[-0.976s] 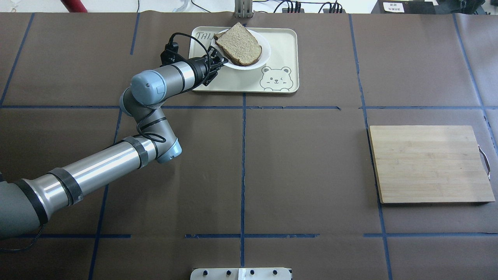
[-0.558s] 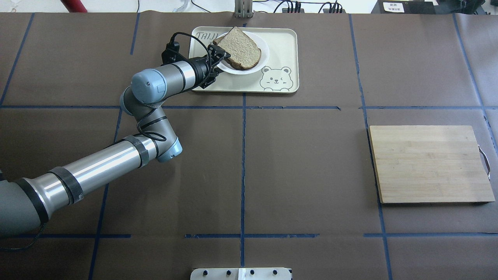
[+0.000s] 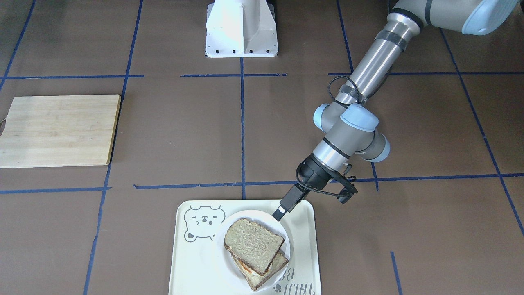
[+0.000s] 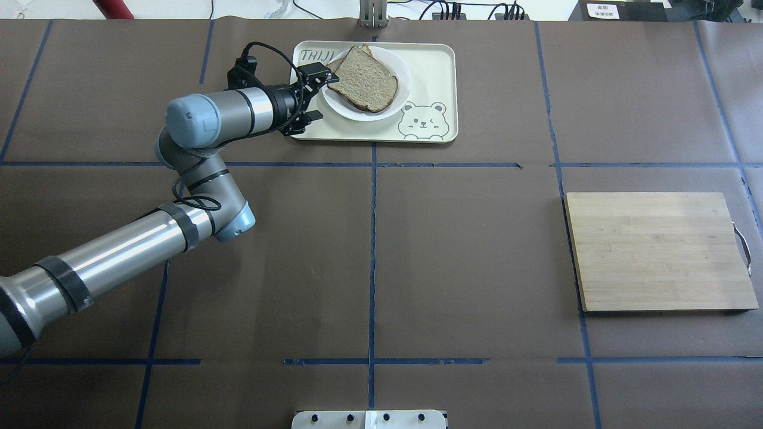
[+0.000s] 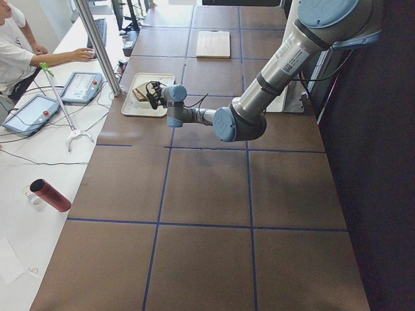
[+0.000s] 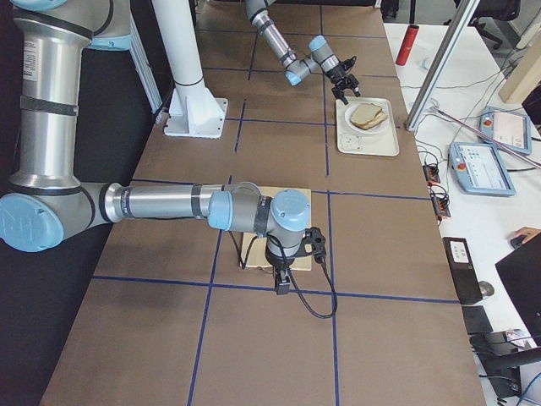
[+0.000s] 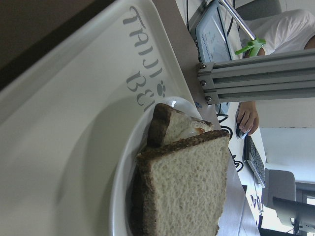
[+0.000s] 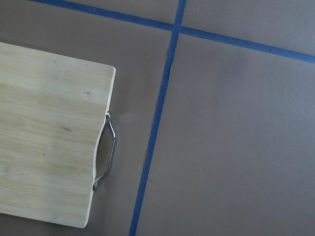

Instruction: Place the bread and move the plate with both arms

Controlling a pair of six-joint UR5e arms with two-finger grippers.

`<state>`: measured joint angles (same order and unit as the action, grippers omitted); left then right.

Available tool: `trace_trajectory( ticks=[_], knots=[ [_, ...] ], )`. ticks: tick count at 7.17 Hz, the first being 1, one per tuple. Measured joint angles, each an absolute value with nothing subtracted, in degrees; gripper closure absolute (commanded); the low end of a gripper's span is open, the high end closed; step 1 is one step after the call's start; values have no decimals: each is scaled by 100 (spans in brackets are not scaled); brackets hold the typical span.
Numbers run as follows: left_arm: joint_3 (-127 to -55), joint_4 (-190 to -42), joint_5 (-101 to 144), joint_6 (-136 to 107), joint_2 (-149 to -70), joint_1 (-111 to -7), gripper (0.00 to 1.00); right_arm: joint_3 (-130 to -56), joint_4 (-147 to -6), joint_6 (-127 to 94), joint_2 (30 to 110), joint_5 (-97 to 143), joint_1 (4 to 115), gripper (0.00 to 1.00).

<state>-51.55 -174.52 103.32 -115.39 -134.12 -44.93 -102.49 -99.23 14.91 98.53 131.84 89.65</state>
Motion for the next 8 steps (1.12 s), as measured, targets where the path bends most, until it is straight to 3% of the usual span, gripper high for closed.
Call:
trace_trajectory(
  ticks=[3, 8],
  knots=[
    [-6801, -16009, 12504, -10022, -12334, -5824, 0, -10248, -9923, 1494, 9852, 13184, 8965, 0],
    [-7081, -14502, 14124, -4812, -10933, -7662, 0, -10249, -9923, 1503, 9852, 13184, 8965, 0]
  ],
)
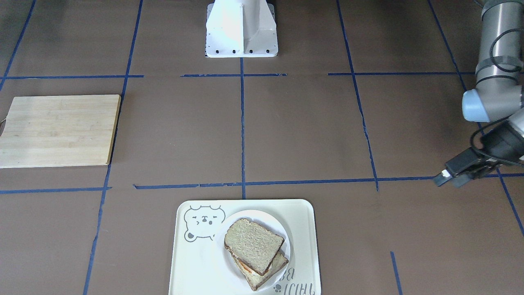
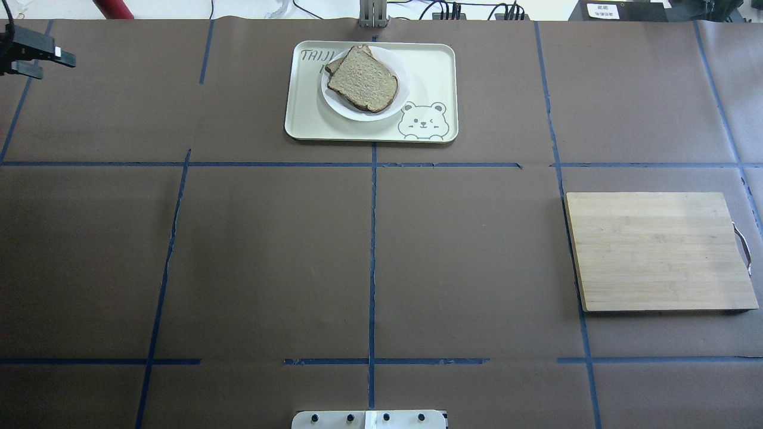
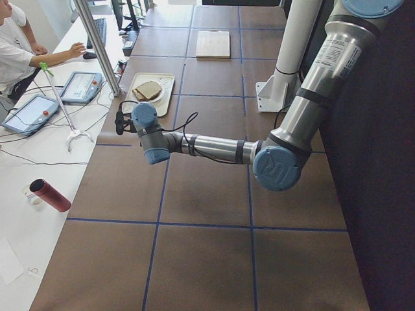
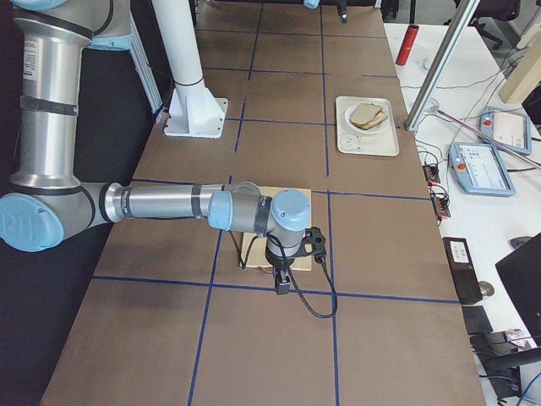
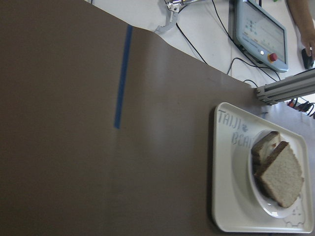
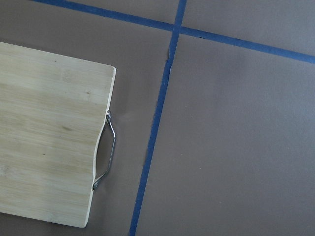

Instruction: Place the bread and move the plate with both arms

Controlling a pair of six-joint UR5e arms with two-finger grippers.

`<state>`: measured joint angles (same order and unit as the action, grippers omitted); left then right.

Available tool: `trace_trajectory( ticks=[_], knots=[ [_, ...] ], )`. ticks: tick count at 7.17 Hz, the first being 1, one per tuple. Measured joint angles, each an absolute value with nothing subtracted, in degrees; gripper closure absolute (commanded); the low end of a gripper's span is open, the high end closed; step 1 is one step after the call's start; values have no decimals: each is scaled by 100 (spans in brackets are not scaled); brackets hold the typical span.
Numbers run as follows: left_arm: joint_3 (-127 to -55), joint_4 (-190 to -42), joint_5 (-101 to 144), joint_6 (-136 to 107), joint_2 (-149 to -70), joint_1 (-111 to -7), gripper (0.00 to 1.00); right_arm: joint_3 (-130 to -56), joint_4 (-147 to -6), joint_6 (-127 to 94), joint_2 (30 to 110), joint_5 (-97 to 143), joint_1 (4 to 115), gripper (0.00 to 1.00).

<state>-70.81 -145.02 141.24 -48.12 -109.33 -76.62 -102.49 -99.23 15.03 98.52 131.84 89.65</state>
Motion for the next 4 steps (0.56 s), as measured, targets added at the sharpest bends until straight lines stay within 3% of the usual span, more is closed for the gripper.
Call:
trace_trajectory(
  ticks=[2, 4],
  knots=[
    [-7216, -13152, 13765, -2217, -10679, -8125, 0, -10252, -9921, 1505, 9852, 13184, 8965, 0],
    [-8307, -11025, 12843, -316, -10339, -8274, 0, -10256, -9915, 1511, 9858, 13184, 8965, 0]
  ],
)
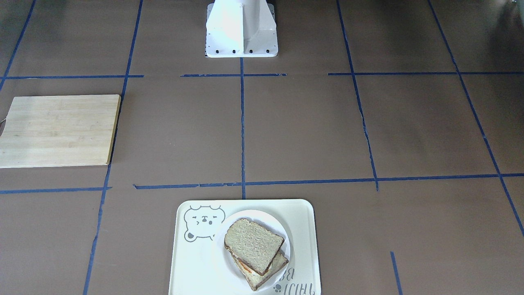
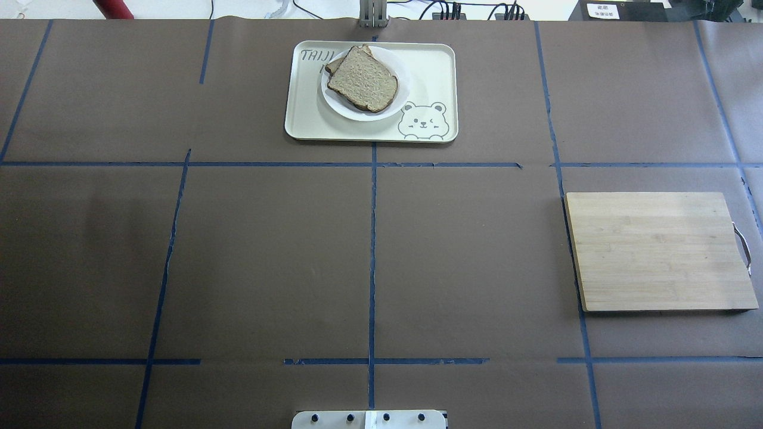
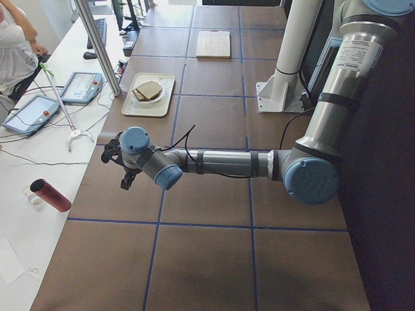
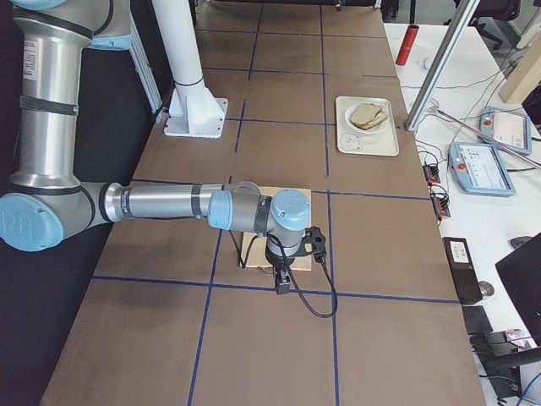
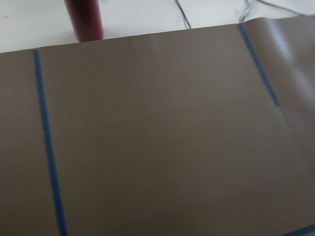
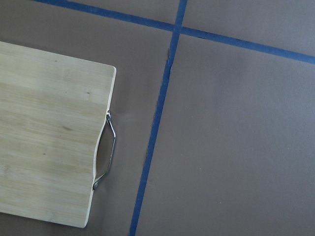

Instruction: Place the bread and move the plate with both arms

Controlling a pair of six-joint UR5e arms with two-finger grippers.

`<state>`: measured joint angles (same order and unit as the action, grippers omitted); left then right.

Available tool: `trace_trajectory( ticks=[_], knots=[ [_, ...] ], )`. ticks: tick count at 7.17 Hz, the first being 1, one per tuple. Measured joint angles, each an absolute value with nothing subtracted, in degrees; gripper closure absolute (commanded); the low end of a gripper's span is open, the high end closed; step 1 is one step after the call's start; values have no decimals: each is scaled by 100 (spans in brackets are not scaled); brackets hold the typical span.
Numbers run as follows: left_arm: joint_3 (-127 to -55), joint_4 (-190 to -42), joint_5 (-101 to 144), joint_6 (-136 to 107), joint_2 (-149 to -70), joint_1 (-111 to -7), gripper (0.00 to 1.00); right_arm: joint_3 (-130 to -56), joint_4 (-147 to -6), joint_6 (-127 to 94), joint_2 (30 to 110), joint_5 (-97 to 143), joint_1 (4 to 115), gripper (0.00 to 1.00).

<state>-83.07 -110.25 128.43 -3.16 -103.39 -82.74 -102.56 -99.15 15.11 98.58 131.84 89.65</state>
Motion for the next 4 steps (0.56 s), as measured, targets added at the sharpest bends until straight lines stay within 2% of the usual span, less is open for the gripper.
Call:
trace_trajectory(
  ticks=[2, 4],
  knots=[
    [-9540, -8974, 12466, 672, -9718, -8379, 0, -10256, -9914, 1506, 9864, 13184, 8965, 0],
    [-9936, -8420, 13118, 893, -8926, -8702, 0, -10249, -9914, 1503, 9886, 13186, 8965, 0]
  ],
)
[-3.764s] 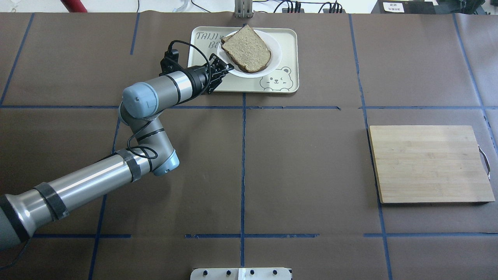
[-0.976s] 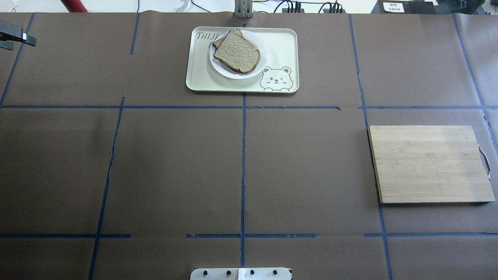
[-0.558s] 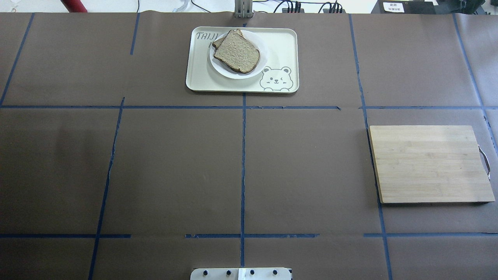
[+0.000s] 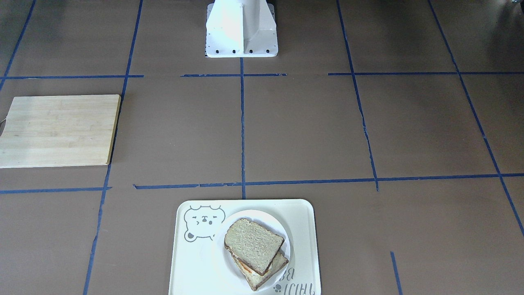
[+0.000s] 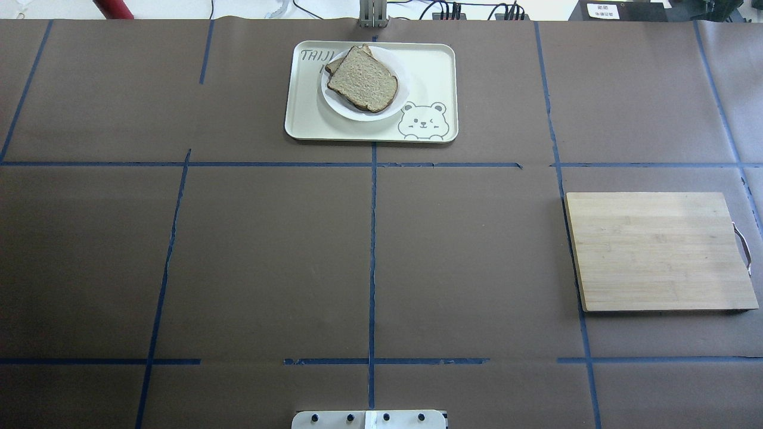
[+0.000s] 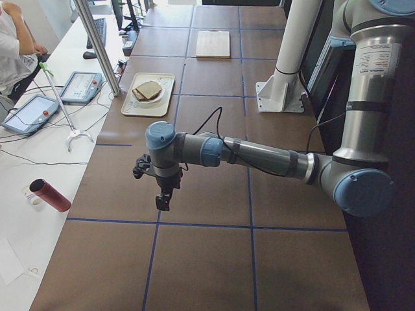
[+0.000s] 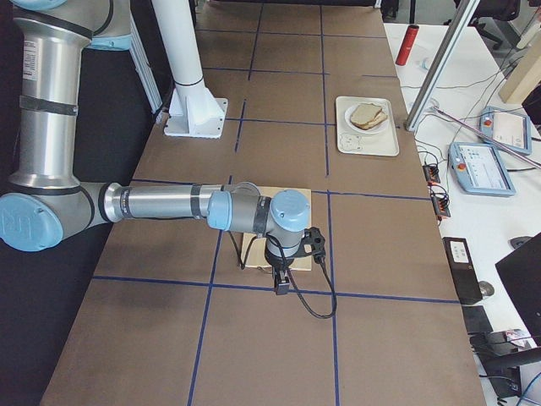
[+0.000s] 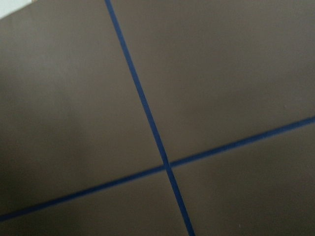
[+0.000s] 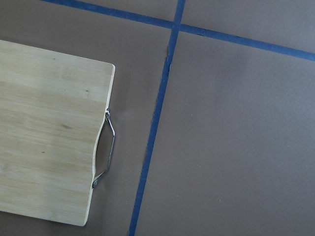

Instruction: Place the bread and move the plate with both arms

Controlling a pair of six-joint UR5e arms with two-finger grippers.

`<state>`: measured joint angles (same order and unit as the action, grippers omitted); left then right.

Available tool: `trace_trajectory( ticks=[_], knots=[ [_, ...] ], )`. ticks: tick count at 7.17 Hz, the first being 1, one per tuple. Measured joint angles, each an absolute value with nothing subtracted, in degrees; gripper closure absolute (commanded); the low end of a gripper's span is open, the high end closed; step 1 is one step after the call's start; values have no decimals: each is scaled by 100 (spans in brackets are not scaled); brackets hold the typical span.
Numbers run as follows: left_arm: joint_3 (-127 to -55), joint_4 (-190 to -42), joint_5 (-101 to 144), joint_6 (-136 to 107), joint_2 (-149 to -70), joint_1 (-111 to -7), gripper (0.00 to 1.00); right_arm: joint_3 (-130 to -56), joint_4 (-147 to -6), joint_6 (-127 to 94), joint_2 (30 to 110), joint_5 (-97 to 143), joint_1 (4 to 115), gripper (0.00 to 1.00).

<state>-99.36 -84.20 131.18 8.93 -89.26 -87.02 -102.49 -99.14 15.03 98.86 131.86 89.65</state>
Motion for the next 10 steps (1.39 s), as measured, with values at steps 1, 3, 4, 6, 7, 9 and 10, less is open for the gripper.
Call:
trace_trajectory(
  ticks=[1, 3, 4, 6, 7, 9, 10],
  knots=[
    [-10013, -8401, 13325, 916, -8589, -8833, 0, -10246, -9914, 1501, 9898, 13189, 8965, 0],
    [-10036, -8409, 13419, 916, -8287, -8942, 0, -10232, -9916, 1495, 9904, 13206, 8965, 0],
    [-9981, -8406, 13411, 895, -8256, -8957, 0, -10226, -9920, 1496, 9908, 13214, 8965, 0],
    [-9969, -8396, 13370, 881, -8228, -8963, 0, -10230, -9921, 1508, 9937, 13218, 8965, 0],
    [-9983, -8394, 13363, 885, -8220, -8964, 0, -10234, -9919, 1510, 9944, 13219, 8965, 0],
    [-10006, -8394, 13357, 882, -8208, -8968, 0, -10238, -9917, 1511, 9949, 13219, 8965, 0],
    [-10003, -8391, 13351, 880, -8206, -8971, 0, -10242, -9917, 1510, 9952, 13219, 8965, 0]
  ],
)
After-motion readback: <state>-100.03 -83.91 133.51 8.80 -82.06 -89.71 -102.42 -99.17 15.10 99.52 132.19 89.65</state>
